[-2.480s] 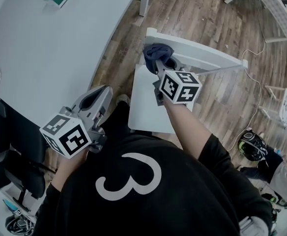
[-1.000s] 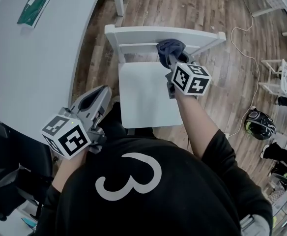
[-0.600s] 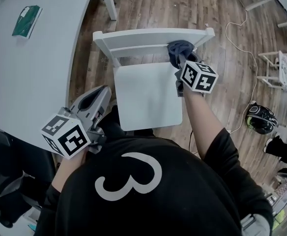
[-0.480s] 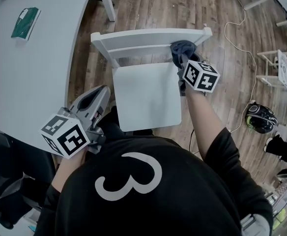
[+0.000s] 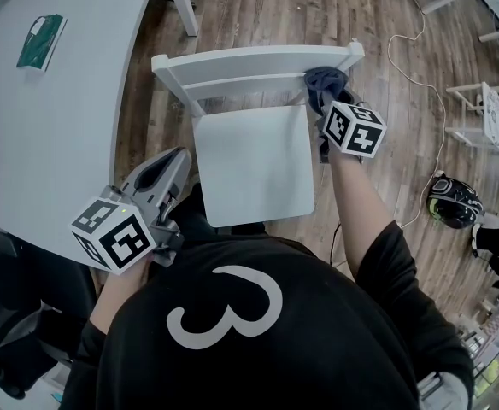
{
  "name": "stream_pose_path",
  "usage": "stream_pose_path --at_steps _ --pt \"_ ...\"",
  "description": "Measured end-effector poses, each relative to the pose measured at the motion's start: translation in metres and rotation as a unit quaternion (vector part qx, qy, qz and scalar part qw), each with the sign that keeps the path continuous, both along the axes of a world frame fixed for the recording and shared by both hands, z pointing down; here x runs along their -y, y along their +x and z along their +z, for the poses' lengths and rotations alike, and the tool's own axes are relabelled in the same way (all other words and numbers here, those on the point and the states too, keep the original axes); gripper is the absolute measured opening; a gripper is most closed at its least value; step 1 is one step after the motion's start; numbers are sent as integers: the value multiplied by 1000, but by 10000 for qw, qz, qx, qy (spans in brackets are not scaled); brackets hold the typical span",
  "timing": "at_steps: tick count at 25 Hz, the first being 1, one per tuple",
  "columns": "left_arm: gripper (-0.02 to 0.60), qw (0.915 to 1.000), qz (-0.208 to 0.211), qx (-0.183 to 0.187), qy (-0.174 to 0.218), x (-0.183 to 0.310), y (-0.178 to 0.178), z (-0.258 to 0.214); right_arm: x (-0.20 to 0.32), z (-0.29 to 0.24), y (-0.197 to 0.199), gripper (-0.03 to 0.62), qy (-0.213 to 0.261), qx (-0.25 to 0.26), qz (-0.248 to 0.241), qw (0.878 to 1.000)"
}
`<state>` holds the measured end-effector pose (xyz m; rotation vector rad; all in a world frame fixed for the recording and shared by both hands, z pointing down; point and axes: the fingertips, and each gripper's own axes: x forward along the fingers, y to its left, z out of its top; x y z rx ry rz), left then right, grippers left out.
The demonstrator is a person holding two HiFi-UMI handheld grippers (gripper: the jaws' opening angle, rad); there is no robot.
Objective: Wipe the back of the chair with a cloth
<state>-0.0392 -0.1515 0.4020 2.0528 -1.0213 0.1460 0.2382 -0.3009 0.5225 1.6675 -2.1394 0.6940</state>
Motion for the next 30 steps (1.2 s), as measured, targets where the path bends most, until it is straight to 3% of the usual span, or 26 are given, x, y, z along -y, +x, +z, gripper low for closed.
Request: stream_pose_path --at_steps 7,13,21,30 --pt "14 9999 -110 -65 -11 -4 -4 1 -17 -19 -27 52 228 160 -358 9990" --pt "14 9995 -291 -107 -25 -9 -17 4 -37 -28 -96 52 316 499 -1123 9919" --pt "14 9972 -739 -36 -119 -17 -53 10 -58 -7 -196 52 -22 891 -2072 9742" --pt "14 9928 -1155 16 -304 -29 -97 22 -48 27 -257 52 -332 1045 -2120 9711"
